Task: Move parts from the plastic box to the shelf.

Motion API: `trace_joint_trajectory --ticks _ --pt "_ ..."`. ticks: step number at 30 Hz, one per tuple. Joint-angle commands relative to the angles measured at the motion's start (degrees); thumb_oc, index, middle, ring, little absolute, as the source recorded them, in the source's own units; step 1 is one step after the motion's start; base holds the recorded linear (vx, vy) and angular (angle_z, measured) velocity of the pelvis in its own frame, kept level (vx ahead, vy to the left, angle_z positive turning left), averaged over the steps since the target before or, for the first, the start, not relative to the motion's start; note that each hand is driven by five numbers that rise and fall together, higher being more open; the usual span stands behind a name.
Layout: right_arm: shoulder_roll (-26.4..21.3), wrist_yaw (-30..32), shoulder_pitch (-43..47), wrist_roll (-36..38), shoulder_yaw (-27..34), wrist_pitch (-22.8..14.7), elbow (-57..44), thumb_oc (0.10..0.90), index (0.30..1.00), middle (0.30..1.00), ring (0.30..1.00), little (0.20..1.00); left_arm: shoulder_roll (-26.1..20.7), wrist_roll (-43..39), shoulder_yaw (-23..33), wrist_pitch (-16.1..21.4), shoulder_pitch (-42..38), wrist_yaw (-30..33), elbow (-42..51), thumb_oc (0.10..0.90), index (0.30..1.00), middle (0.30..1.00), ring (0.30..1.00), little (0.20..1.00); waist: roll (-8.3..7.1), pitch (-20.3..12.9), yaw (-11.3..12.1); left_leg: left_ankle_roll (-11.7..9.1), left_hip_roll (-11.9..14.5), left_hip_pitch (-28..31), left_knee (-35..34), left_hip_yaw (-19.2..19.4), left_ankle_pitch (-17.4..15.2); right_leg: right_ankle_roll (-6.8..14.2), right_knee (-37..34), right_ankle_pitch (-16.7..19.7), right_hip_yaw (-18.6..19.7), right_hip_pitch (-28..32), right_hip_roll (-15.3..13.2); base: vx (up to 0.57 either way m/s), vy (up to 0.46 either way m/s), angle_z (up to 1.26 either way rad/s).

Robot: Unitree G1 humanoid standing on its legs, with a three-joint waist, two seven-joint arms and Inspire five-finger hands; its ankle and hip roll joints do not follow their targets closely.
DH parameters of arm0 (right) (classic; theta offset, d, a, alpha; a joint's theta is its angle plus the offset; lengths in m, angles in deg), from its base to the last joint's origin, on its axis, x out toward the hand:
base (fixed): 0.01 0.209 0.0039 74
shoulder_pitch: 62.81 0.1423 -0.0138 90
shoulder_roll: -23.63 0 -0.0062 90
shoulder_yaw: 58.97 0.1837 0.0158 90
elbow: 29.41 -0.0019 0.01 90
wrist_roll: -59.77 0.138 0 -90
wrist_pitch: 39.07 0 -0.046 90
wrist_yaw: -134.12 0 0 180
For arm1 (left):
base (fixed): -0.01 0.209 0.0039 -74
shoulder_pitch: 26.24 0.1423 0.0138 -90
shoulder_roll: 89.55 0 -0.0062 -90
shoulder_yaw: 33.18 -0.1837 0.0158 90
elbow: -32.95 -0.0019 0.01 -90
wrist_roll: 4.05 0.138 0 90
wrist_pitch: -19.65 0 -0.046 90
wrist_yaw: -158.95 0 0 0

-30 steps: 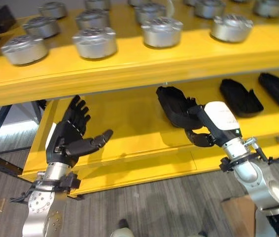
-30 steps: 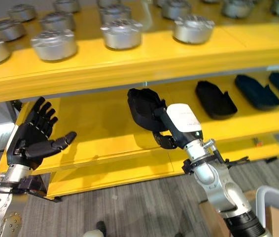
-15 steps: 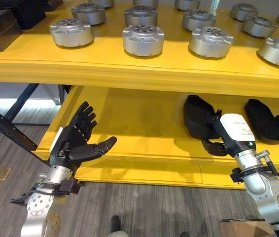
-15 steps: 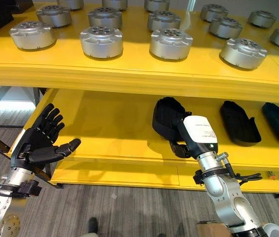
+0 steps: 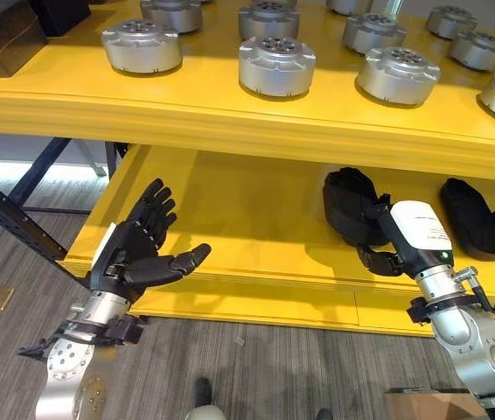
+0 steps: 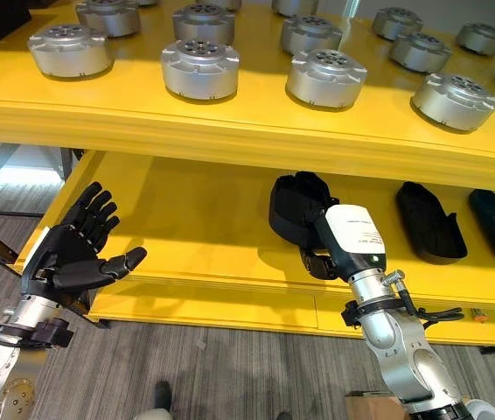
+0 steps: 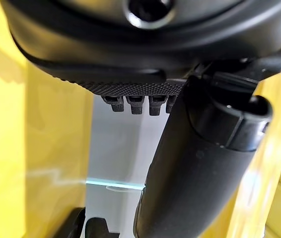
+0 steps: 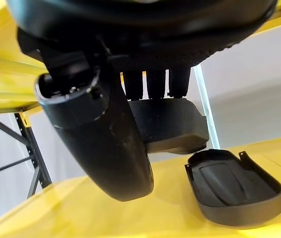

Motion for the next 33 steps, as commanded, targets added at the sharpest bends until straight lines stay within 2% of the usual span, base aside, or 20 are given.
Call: trace_joint_trajectory --ticks 1,2,4,5,7,8,9,10,11,13,15,20,23,26,31,33 --pt "-1.95 8.28 10.55 -0.20 1.43 -4.92 -6.09 0.400 0.300 0.300 0.300 0.300 -2.16 -1.38 1.72 4.09 -3.46 -1.24 6.02 0.900 1.000 1.000 1.000 1.000 2.95 -3.72 1.04 4.06 -1.96 10.75 -6.76 7.59 -5.71 3.27 4.76 6.68 -9.06 -3.36 -1.08 -0.02 0.199 -0.64" --pt "-1.64 8.38 10.94 -0.03 0.79 -5.37 -5.90 0.400 0.300 0.300 0.300 0.300 -2.17 -1.03 1.68 4.04 -3.36 -0.83 6.24 0.900 1.000 1.000 1.000 1.000 3.07 -3.82 1.31 4.26 -2.09 10.65 -6.79 8.49 -5.89 3.23 5.69 6.01 -10.44 -3.88 -0.36 -0.02 0.182 -0.90" --pt "-1.63 8.24 11.43 0.82 0.17 -5.59 -6.27 0.400 0.300 0.300 0.300 0.300 -2.11 -0.77 1.14 3.01 -3.65 0.21 6.72 0.900 1.000 1.000 1.000 1.000 3.20 -3.90 1.20 4.91 -2.63 10.51 -6.79 9.35 -6.55 2.39 7.45 1.94 -11.62 -4.73 4.11 0.03 0.131 -1.05" --pt "-1.89 8.28 11.40 1.09 -0.09 -5.57 -6.64 0.400 0.300 0.300 0.300 0.300 -1.92 -1.14 0.71 2.67 -3.74 1.00 6.83 0.900 1.000 1.000 1.000 1.000 3.25 -3.94 0.96 5.19 -3.03 10.30 -6.79 9.44 -6.60 1.49 8.12 -0.42 -11.87 -5.30 6.81 0.05 0.101 -0.77" --pt "-2.38 8.24 11.22 1.03 -0.27 -5.32 -7.69 0.400 0.300 0.300 0.300 0.300 -1.29 -1.72 -0.02 2.35 -3.80 2.26 6.83 0.900 1.000 1.000 1.000 1.000 3.12 -4.16 0.61 5.21 -4.09 9.74 -6.79 9.42 -6.42 -1.57 6.70 -4.52 -12.31 -4.85 12.06 0.07 0.074 -0.37" --pt "-2.71 8.65 11.09 0.69 -0.27 -5.16 -7.92 0.400 0.300 0.300 0.300 0.300 -1.11 -2.07 -0.46 2.19 -3.92 2.77 6.86 0.900 1.000 1.000 1.000 1.000 2.85 -4.26 0.37 5.27 -4.96 9.37 -6.79 8.87 -6.52 -2.83 5.11 -5.00 -11.48 -4.31 14.32 0.11 0.043 -0.19" --pt "-2.88 9.19 10.72 -0.16 -0.36 -4.24 -8.32 0.400 0.300 0.300 0.300 0.300 -0.60 -2.01 -1.29 2.18 -3.97 2.64 6.86 0.900 1.000 1.000 1.000 1.000 2.66 -4.27 -0.17 5.52 -6.27 8.92 -6.79 6.97 -6.56 -3.66 3.50 -4.76 -8.31 -4.28 16.30 0.12 0.016 0.45" --pt "-3.17 9.86 9.91 -0.86 0.17 -3.71 -8.49 0.400 0.300 0.300 0.300 0.300 0.04 -1.81 -2.82 2.34 -4.42 2.10 6.38 0.900 1.000 1.000 1.000 1.000 2.49 -4.42 -1.63 6.17 -7.93 8.22 -6.79 3.76 -6.43 -4.36 0.68 -3.13 -1.75 -4.58 18.06 0.11 -0.005 0.83" --pt "-3.63 10.57 9.41 -0.70 0.53 -3.99 -8.72 0.400 0.300 0.300 0.300 0.300 0.02 -1.94 -3.28 2.67 -4.46 1.77 6.11 0.900 1.000 1.000 1.000 1.000 2.42 -4.66 -2.13 6.24 -8.31 7.84 -6.79 3.22 -6.53 -4.70 -0.41 -2.82 -0.16 -4.42 18.64 0.08 -0.034 1.07" --pt "-3.89 11.93 8.61 -0.60 1.19 -5.76 -8.48 0.400 0.300 0.300 0.300 0.300 0.18 -1.95 -3.64 3.17 -4.16 1.36 5.58 0.900 1.000 1.000 1.000 1.000 2.47 -5.12 -2.38 6.18 -8.51 7.58 -6.79 3.06 -6.63 -4.61 -2.01 -2.16 0.47 -3.86 18.39 0.06 -0.050 0.60" --pt "-3.61 14.61 9.60 -2.79 0.22 -9.34 -9.08 0.400 0.300 0.300 0.300 0.300 0.57 -1.86 -4.67 3.03 -4.68 1.63 5.66 0.900 1.000 1.000 1.000 1.000 3.11 -5.42 -2.59 5.94 -8.59 7.70 -6.79 3.14 -6.60 -4.84 -3.02 -2.18 1.49 -3.13 18.54 0.08 -0.063 0.17" --pt "-2.71 16.94 14.57 -6.61 -3.41 -12.93 -11.38 0.400 0.300 0.300 0.300 0.300 0.89 -1.82 -6.47 1.44 -6.20 3.54 5.99 0.900 1.000 1.000 1.000 1.000 3.78 -5.73 -2.21 5.63 -8.64 8.40 -6.79 2.97 -6.68 -5.27 -3.62 -2.51 1.42 -2.16 18.77 0.05 -0.043 0.00" --pt "-2.16 15.95 17.66 -6.81 -5.41 -14.55 -12.44 0.400 0.300 0.300 0.300 0.300 1.14 -1.21 -7.14 0.53 -6.79 4.12 6.54 0.900 1.000 1.000 1.000 1.000 3.94 -5.67 -1.77 5.49 -8.64 8.63 -6.79 2.73 -6.72 -5.61 -3.50 -2.96 0.89 -1.78 18.82 0.02 -0.065 0.05" --pt "-1.54 13.96 20.36 -6.59 -7.85 -12.77 -12.97 0.400 0.300 0.300 0.300 0.300 1.00 -0.47 -7.37 -0.42 -6.99 4.24 6.95 0.900 1.000 1.000 1.000 1.000 4.10 -5.43 -1.04 5.50 -8.71 8.79 -6.70 2.68 -6.60 -6.06 -2.49 -3.82 0.05 -1.66 18.89 0.02 -0.098 0.03" --pt "-0.88 14.04 22.29 -5.51 -9.63 -11.12 -12.74 0.400 0.300 0.300 0.300 0.300 0.77 0.56 -7.52 -0.46 -7.00 3.93 6.84 0.900 1.000 1.000 1.000 1.000 4.42 -4.67 -0.65 5.60 -8.84 8.68 -6.11 3.11 -6.57 -6.76 -0.72 -4.99 -1.02 -1.98 18.91 -0.01 -0.084 0.02" --pt "-0.46 14.64 22.97 -6.73 -9.86 -10.72 -12.87 0.400 0.300 0.300 0.300 0.300 0.67 0.59 -7.92 -0.04 -7.75 4.00 6.53 0.900 1.000 1.000 1.000 1.000 4.50 -3.81 -1.06 5.56 -8.64 7.51 -2.14 5.02 -7.78 -7.35 0.73 -5.38 -1.81 -2.56 18.22 -0.09 -0.068 0.11"
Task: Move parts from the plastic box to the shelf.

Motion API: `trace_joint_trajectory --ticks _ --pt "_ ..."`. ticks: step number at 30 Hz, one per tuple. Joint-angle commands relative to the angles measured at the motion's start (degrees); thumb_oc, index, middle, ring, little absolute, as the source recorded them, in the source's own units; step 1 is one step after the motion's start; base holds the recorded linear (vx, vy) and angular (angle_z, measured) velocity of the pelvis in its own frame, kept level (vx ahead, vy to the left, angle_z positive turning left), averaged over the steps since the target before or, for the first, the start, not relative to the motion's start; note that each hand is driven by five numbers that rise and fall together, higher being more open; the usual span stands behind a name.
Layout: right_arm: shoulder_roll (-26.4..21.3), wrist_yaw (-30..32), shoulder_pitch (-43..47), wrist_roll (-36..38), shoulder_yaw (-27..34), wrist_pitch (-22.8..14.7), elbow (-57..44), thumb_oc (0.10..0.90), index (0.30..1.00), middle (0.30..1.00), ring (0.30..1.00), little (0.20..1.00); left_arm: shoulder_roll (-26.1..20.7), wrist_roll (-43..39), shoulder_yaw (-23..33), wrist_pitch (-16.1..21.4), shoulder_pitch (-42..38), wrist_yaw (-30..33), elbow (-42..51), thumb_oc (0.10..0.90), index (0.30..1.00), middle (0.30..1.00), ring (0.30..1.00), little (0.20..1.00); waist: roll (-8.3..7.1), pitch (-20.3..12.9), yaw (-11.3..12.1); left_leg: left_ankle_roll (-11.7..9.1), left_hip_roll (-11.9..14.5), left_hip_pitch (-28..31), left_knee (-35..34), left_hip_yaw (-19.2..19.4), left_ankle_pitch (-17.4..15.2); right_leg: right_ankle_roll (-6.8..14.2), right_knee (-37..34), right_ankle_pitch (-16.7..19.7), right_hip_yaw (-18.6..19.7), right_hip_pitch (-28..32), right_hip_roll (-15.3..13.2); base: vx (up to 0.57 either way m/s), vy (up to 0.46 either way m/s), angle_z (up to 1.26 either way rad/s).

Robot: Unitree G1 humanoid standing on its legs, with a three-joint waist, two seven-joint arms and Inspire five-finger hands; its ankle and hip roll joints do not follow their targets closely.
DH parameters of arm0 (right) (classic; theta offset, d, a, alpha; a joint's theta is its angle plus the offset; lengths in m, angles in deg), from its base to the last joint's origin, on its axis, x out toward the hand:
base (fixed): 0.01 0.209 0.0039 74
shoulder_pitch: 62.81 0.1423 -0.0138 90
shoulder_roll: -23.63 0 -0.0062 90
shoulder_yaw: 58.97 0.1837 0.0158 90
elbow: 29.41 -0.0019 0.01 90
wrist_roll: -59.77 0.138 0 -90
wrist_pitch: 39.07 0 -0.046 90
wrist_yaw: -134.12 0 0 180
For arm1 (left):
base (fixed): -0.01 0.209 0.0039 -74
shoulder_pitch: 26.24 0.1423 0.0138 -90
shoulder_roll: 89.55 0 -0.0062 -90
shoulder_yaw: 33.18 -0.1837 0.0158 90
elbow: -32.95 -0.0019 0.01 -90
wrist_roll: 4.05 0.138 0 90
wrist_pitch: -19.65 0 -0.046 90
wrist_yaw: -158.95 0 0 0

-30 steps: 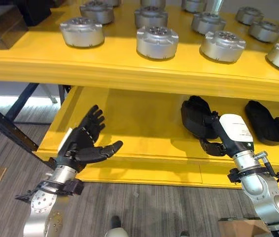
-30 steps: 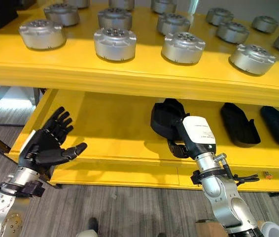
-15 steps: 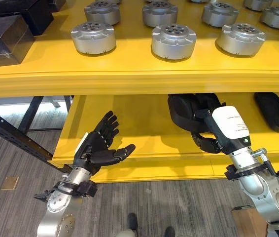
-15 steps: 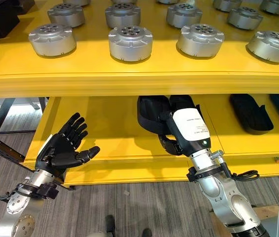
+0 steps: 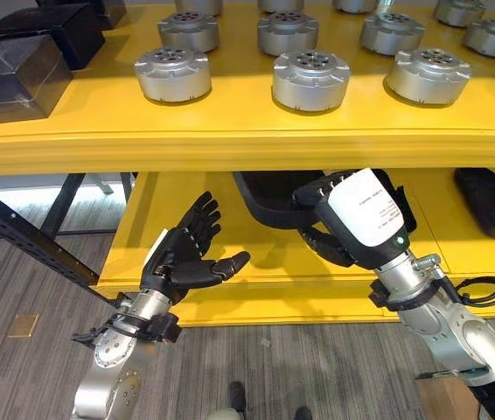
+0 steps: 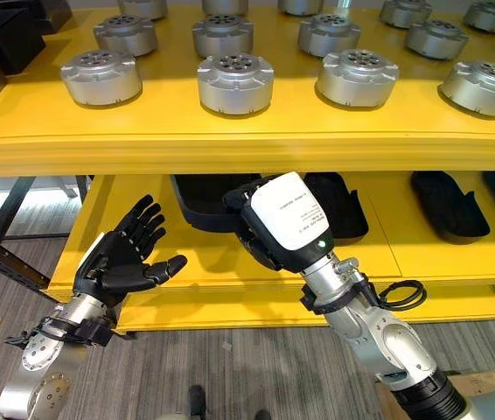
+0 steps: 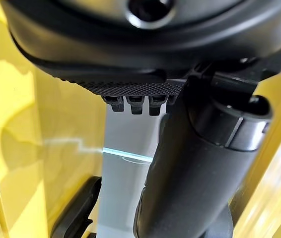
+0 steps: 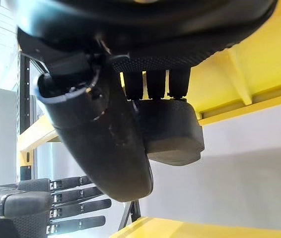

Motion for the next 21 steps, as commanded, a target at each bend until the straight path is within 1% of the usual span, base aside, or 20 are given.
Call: trace_joint_trajectory --ticks 1,2,3,5,7,10,11,13,14,15,17,18,19,20,21 --pt "3.31 6.39 11.16 -0.22 2.53 0.08 -6.47 0.400 0.300 0.300 0.300 0.300 -2.06 0.49 1.20 4.52 -5.18 -0.07 4.23 0.900 1.000 1.000 1.000 1.000 -1.27 -2.91 -0.56 0.02 -2.67 4.48 6.34 3.60 -11.10 -0.56 5.16 -0.88 2.04 -4.27 1.50 -0.11 -0.042 0.14" --pt "3.49 6.44 11.54 -0.65 2.36 0.42 -6.28 0.400 0.300 0.300 0.300 0.300 -2.10 0.44 0.95 4.80 -5.46 0.15 4.06 0.900 1.000 1.000 1.000 1.000 -1.37 -2.37 -0.60 -0.18 -2.10 3.28 8.85 3.79 -11.63 -0.84 6.19 -1.18 1.98 -4.57 1.15 -0.09 -0.010 0.15" --pt "3.97 5.95 12.52 -0.78 1.89 1.27 -5.64 0.400 0.300 0.300 0.300 0.300 -2.05 0.83 0.75 5.02 -5.71 0.13 3.92 0.900 1.000 1.000 1.000 1.000 -1.54 -1.68 -0.55 -0.66 -0.63 1.82 11.78 3.57 -11.63 -1.23 7.64 -1.70 2.07 -4.98 0.89 -0.06 0.012 0.13" --pt "4.43 5.33 13.24 -0.48 1.49 1.40 -4.73 0.400 0.300 0.300 0.300 0.300 -1.99 0.93 0.98 5.44 -5.15 0.19 4.12 0.900 1.000 1.000 1.000 1.000 -1.46 -1.37 -0.49 -1.29 1.69 1.27 12.32 2.23 -10.43 -1.62 8.95 -2.42 2.41 -5.31 0.85 0.02 0.068 0.05" --pt "4.34 4.54 13.35 -0.04 1.00 0.78 -4.34 0.400 0.300 0.300 0.300 0.300 -1.80 0.81 1.32 6.15 -4.02 1.55 4.51 0.900 1.000 1.000 1.000 1.000 -1.23 -1.52 -0.57 -2.75 5.20 1.72 10.35 0.79 -6.61 -1.91 9.65 -3.28 2.78 -5.32 0.62 0.08 0.176 -0.13" --pt "3.02 3.51 13.43 0.69 0.64 -0.07 -4.34 0.400 0.300 0.300 0.300 0.300 -1.78 0.01 2.04 7.50 -3.25 2.99 4.07 0.900 1.000 1.000 1.000 1.000 -1.24 -1.42 -0.98 -5.34 12.54 0.42 8.47 -1.53 2.91 -2.51 11.56 -5.09 2.87 -5.53 -1.01 0.06 0.287 -0.27" --pt "2.62 3.41 13.65 0.82 0.49 -0.02 -4.27 0.400 0.300 0.300 0.300 0.300 -1.70 -0.03 1.98 7.91 -3.32 3.30 3.71 0.900 1.000 1.000 1.000 1.000 -1.25 -1.34 -1.19 -5.84 14.33 -0.14 8.05 -2.00 5.01 -2.62 12.41 -5.67 2.58 -5.83 -1.72 0.01 0.293 -0.11" --pt "1.78 3.17 14.36 1.10 0.38 0.69 -4.02 0.400 0.300 0.300 0.300 0.300 -1.46 -0.09 1.65 8.53 -4.00 3.19 2.84 0.900 1.000 1.000 1.000 1.000 -1.13 -1.03 -1.78 -6.53 17.47 -1.37 7.71 -1.15 7.85 -2.90 14.11 -6.70 1.47 -6.42 -3.43 0.00 0.431 -0.13" --pt "-0.22 2.60 14.95 2.85 1.26 -0.54 -3.19 0.400 0.300 0.300 0.300 0.300 -1.05 0.12 0.94 8.66 -4.80 4.36 1.83 0.900 1.000 1.000 1.000 1.000 0.81 -0.89 -3.20 -7.22 17.98 0.10 5.81 0.08 6.51 -2.33 19.06 -8.88 -0.43 -8.77 -5.40 0.02 0.510 0.00" --pt "-0.41 2.48 14.88 2.99 1.35 -0.58 -3.14 0.400 0.300 0.300 0.300 0.300 -1.06 0.06 0.86 8.59 -4.80 4.48 1.75 0.900 1.000 1.000 1.000 1.000 1.05 -0.91 -3.31 -7.16 17.75 0.44 5.55 0.28 6.11 -2.27 19.64 -9.09 -0.49 -9.07 -5.57 0.04 0.508 0.08" --pt "-0.91 2.18 14.49 3.18 1.74 0.45 -2.94 0.400 0.300 0.300 0.300 0.300 -1.08 -0.43 0.61 7.75 -5.16 4.33 1.66 0.900 1.000 1.000 1.000 1.000 2.04 -0.94 -3.47 -7.18 16.68 1.19 5.21 0.81 4.87 -2.30 21.13 -9.80 -0.79 -9.63 -6.06 0.03 0.256 0.08" --pt "-0.90 1.82 14.62 3.61 2.02 1.32 -2.29 0.400 0.300 0.300 0.300 0.300 -1.00 -0.63 0.45 7.03 -5.49 3.91 1.42 0.900 1.000 1.000 1.000 1.000 2.68 -1.03 -3.52 -7.18 15.73 1.69 5.07 0.76 3.98 -2.19 21.27 -9.66 -0.85 -9.81 -6.23 0.02 0.214 0.11" --pt "-0.91 1.84 14.62 3.51 2.05 1.43 -2.14 0.400 0.300 0.300 0.300 0.300 -1.00 -0.80 0.46 6.83 -5.54 3.75 1.44 0.900 1.000 1.000 1.000 1.000 2.89 -1.04 -3.48 -7.18 15.38 1.86 4.93 0.60 3.63 -2.05 21.19 -9.53 -0.81 -9.84 -6.39 0.05 0.242 0.09" --pt "-0.92 2.10 14.35 3.05 2.27 1.85 -1.58 0.400 0.300 0.300 0.300 0.300 -1.03 -1.32 0.54 6.32 -5.37 2.97 1.55 0.900 1.000 1.000 1.000 1.000 3.61 -1.14 -3.33 -7.16 14.20 2.44 4.38 0.03 2.70 -1.53 20.61 -8.95 -0.44 -9.72 -6.84 0.05 0.175 0.45" --pt "-0.88 1.67 14.27 2.82 2.63 1.94 -1.48 0.400 0.300 0.300 0.300 0.300 -0.85 -1.37 0.65 5.95 -5.22 2.65 1.80 0.900 1.000 1.000 1.000 1.000 3.98 -1.24 -3.32 -7.12 13.58 2.81 3.96 -0.07 2.10 -1.21 20.14 -8.59 -0.26 -9.63 -7.10 0.06 0.222 0.58"
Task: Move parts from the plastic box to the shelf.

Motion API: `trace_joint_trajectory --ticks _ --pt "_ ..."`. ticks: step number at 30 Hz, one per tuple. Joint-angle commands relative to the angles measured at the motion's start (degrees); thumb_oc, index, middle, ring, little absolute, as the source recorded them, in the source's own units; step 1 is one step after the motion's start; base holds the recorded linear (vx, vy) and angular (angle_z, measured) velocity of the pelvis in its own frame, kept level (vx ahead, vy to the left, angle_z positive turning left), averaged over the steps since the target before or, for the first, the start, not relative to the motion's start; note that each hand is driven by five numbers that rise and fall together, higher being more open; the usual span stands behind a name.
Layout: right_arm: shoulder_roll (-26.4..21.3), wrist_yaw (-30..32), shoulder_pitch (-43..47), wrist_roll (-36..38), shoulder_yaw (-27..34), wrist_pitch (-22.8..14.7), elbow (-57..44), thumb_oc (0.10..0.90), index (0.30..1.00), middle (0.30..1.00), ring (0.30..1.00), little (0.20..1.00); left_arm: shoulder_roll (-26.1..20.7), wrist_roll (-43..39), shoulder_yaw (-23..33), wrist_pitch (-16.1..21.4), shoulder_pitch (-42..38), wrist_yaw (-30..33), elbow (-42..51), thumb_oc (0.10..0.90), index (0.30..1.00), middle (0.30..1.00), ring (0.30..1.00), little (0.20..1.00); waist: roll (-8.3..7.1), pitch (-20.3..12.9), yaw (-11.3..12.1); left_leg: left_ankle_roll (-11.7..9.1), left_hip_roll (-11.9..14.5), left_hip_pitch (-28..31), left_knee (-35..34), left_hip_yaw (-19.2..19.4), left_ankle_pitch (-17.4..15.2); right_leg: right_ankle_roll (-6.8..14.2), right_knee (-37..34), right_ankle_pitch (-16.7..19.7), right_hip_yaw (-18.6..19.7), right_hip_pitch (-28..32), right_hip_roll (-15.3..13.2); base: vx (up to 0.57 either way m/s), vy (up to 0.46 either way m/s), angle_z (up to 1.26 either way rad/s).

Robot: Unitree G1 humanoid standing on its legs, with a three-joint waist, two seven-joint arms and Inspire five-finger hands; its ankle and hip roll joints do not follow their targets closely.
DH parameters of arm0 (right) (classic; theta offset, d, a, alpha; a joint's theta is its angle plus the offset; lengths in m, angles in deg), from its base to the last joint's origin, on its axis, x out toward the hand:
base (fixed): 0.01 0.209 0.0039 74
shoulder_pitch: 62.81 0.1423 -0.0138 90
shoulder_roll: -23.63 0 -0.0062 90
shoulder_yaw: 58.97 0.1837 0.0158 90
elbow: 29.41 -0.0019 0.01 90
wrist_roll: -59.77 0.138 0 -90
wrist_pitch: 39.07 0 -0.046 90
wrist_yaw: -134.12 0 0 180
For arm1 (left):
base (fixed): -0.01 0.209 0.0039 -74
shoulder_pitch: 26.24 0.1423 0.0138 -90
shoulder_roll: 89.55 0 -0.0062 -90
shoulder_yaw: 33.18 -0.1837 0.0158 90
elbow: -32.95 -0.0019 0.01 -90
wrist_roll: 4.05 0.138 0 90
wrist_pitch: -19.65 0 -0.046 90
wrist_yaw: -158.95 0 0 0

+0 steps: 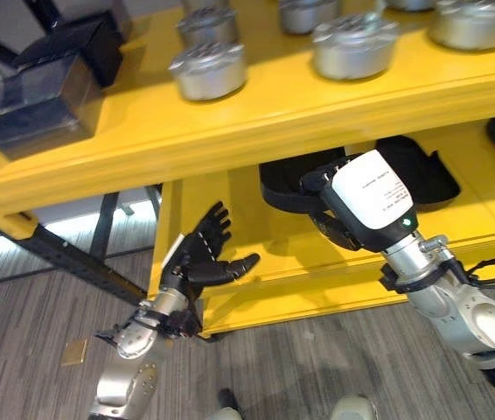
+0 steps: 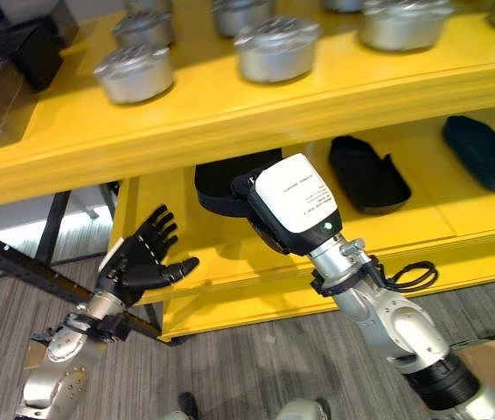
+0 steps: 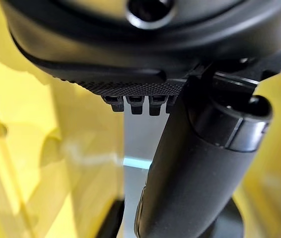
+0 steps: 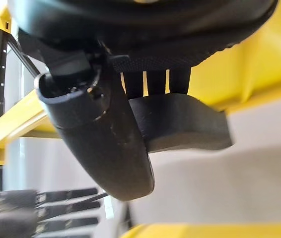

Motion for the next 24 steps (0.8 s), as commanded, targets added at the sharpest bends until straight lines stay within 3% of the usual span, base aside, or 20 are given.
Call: trace_joint_trajectory --ticks 1,5,8,16,24 --pt "3.18 3.31 8.24 1.25 4.26 -0.70 -3.26 0.400 0.300 0.300 0.300 0.300 -2.03 -1.24 4.23 4.91 1.20 -2.32 8.61 0.900 1.000 1.000 1.000 1.000 -1.18 -5.48 2.30 -2.32 4.38 3.39 1.92 -2.15 -1.68 -5.61 -3.30 1.31 -3.72 1.85 8.56 0.03 0.134 0.43" --pt "3.20 1.64 7.58 -0.10 4.70 0.28 -3.90 0.400 0.300 0.300 0.300 0.300 -1.71 -2.69 4.42 4.76 2.00 -2.98 9.25 0.900 1.000 1.000 1.000 1.000 0.44 -5.93 1.99 -2.18 1.65 5.83 -1.01 -1.80 -4.10 -3.94 -7.39 3.75 -2.45 2.89 7.56 0.06 0.173 0.06" --pt "3.28 0.99 6.61 -0.66 5.22 0.53 -4.53 0.400 0.300 0.300 0.300 0.300 -1.59 -3.04 4.58 4.64 2.71 -3.07 9.94 0.900 1.000 1.000 1.000 1.000 0.58 -5.99 2.18 -1.98 0.92 6.46 -1.57 -1.47 -5.44 -3.39 -9.10 4.68 -2.35 3.46 7.16 0.06 0.049 -0.04" --pt "2.79 0.88 8.12 -0.69 5.95 3.90 -3.82 0.400 0.300 0.300 0.300 0.300 -2.18 -2.84 4.27 4.27 3.09 -3.76 11.00 0.900 1.000 1.000 1.000 1.000 -0.63 -4.81 3.13 -1.43 0.00 5.86 -0.66 -1.26 -7.18 -3.45 -9.93 5.03 -2.53 3.09 7.71 -0.01 -0.035 -0.03" --pt "0.53 0.91 11.69 -2.24 9.40 8.50 -2.62 0.400 0.300 0.300 0.300 0.300 -3.65 -2.00 2.73 5.81 0.92 -3.77 11.70 0.900 1.000 1.000 1.000 1.000 -1.49 -0.33 3.47 -0.98 0.20 0.53 2.79 -1.80 -8.29 -3.25 -7.13 5.03 -1.46 -2.71 8.19 -0.14 -0.079 -0.04"
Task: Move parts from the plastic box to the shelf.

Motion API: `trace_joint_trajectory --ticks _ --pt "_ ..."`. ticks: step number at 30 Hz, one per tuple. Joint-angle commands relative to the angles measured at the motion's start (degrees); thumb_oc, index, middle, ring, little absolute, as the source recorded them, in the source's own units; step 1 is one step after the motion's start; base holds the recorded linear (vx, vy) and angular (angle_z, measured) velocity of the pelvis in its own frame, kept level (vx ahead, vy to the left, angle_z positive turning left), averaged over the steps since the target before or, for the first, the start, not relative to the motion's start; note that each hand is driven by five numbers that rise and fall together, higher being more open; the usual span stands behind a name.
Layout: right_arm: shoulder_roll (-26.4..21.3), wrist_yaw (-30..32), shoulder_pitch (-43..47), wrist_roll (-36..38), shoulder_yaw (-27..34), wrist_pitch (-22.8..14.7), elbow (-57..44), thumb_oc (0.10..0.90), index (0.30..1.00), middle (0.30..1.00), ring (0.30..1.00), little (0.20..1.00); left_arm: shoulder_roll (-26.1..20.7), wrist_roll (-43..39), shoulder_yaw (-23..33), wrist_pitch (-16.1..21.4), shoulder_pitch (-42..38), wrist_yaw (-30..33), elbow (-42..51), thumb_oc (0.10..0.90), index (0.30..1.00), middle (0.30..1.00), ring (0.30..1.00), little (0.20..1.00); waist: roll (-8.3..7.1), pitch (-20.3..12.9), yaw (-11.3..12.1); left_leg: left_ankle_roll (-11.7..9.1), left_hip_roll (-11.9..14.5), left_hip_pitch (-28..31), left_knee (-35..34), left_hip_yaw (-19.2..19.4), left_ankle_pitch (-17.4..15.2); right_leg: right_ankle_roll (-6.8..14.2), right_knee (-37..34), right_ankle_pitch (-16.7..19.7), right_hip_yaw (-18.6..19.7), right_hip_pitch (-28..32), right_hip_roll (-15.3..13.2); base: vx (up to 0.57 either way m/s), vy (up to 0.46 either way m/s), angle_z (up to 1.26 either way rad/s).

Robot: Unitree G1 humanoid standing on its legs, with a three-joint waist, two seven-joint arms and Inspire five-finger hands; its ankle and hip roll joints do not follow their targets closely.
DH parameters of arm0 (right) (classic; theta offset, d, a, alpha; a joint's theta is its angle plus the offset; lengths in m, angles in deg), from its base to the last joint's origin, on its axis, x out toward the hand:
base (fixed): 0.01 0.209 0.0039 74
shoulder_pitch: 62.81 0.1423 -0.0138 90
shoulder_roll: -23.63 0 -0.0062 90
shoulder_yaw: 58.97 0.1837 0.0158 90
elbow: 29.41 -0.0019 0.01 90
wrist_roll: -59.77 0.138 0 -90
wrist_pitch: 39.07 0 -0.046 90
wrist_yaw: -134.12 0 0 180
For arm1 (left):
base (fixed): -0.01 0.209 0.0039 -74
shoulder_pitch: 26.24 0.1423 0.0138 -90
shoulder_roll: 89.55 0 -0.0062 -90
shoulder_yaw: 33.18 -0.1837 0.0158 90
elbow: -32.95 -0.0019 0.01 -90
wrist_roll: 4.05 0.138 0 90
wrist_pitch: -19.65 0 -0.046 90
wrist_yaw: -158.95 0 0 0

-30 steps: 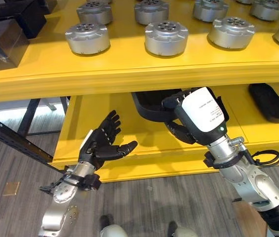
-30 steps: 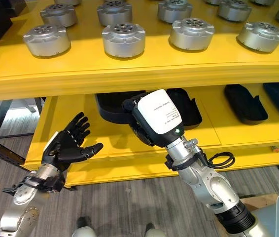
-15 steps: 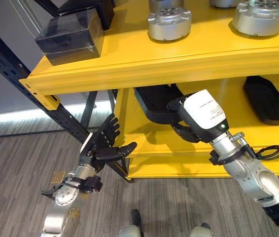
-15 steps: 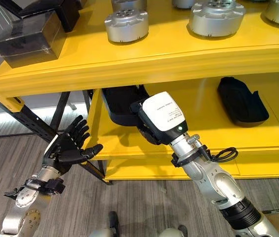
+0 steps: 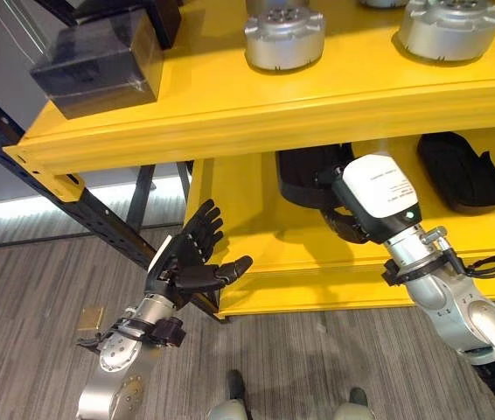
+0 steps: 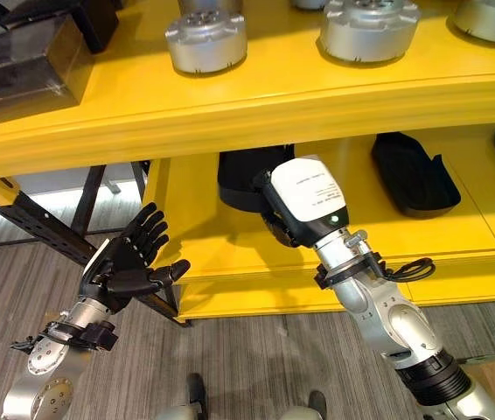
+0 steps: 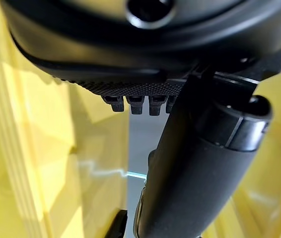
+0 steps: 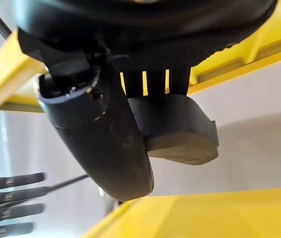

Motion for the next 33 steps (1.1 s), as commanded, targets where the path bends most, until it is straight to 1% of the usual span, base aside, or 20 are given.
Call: trace_joint_trajectory --ticks 1,3,5,8,11,15,24,29,33 --pt "0.23 4.88 12.28 -1.26 5.87 1.40 -5.05 0.400 0.300 0.300 0.300 0.300 -2.37 -1.50 1.23 6.51 -6.96 -1.02 5.41 0.900 1.000 1.000 1.000 1.000 -1.23 0.45 0.43 -0.12 0.56 2.60 4.30 -1.66 -9.07 -8.64 8.04 -5.22 -1.90 -6.58 6.28 -0.16 -0.080 -0.04" --pt "-0.30 5.16 13.51 -1.23 6.50 1.48 -4.40 0.400 0.300 0.300 0.300 0.300 -2.72 -1.32 1.01 7.09 -7.78 -0.34 5.51 0.900 1.000 1.000 1.000 1.000 -1.37 2.02 0.10 -0.14 0.75 1.45 4.81 -1.54 -9.13 -8.63 8.35 -5.07 -1.30 -7.98 6.62 -0.14 -0.064 -0.05" --pt "-0.59 5.00 14.00 -1.30 6.92 1.76 -4.33 0.400 0.300 0.300 0.300 0.300 -2.77 -1.14 0.93 7.23 -8.28 0.01 5.56 0.900 1.000 1.000 1.000 1.000 -1.44 2.82 -0.03 -0.09 0.84 0.82 5.23 -1.50 -9.19 -8.69 8.54 -5.01 -0.97 -8.63 6.81 -0.08 -0.045 -0.08" --pt "-1.65 5.14 14.37 -1.51 8.09 1.76 -4.75 0.400 0.300 0.300 0.300 0.300 -3.15 -1.92 0.24 6.16 -9.29 -0.36 5.83 0.900 1.000 1.000 1.000 1.000 -1.67 4.72 -0.31 0.20 0.69 -0.74 6.38 -1.74 -9.58 -8.81 9.15 -5.21 -0.26 -9.95 7.24 -0.09 -0.062 -0.05" --pt "-3.42 6.19 15.64 -1.27 8.52 1.34 -3.53 0.400 0.300 0.300 0.300 0.300 -3.43 -0.89 -1.20 6.42 -10.51 -0.62 5.30 0.900 1.000 1.000 1.000 1.000 -1.87 6.73 -0.35 0.27 0.59 -2.54 7.02 -2.14 -9.56 -9.02 9.62 -5.23 0.14 -11.57 7.78 -0.11 -0.057 -0.04" --pt "-5.30 7.06 17.74 -1.16 8.39 2.13 -2.92 0.400 0.300 0.300 0.300 0.300 -3.77 -0.55 -2.28 7.11 -11.50 -0.17 4.82 0.900 1.000 1.000 1.000 1.000 -1.96 8.91 -0.20 0.17 0.63 -4.77 7.81 -2.53 -9.23 -9.18 10.40 -5.16 0.46 -13.65 8.21 -0.09 -0.053 -0.04" --pt "-8.34 7.63 19.47 -0.83 9.53 3.80 -1.16 0.400 0.300 0.300 0.300 0.300 -5.08 0.06 -2.52 7.36 -12.38 -0.75 4.92 0.900 1.000 1.000 1.000 1.000 -2.49 12.20 0.39 0.34 0.58 -9.26 10.47 -3.87 -9.31 -9.63 13.41 -5.71 1.01 -18.01 9.30 -0.06 -0.062 0.01" --pt "-9.21 6.55 19.84 -0.93 9.51 4.41 -0.86 0.400 0.300 0.300 0.300 0.300 -5.48 0.30 -2.32 7.08 -12.53 -1.42 4.85 0.900 1.000 1.000 1.000 1.000 -2.76 13.19 0.61 0.33 0.60 -10.43 10.80 -4.23 -9.20 -9.51 13.84 -5.61 1.21 -19.23 9.53 -0.03 -0.046 0.04" --pt "-10.01 6.54 18.74 0.05 10.05 6.32 -0.45 0.400 0.300 0.300 0.300 0.300 -5.78 0.01 -1.67 6.64 -12.14 -1.65 5.28 0.900 1.000 1.000 1.000 1.000 -3.07 13.63 0.60 0.32 0.76 -10.92 11.02 -4.33 -9.15 -9.43 13.77 -5.52 1.42 -19.54 9.75 -0.01 -0.038 0.02"
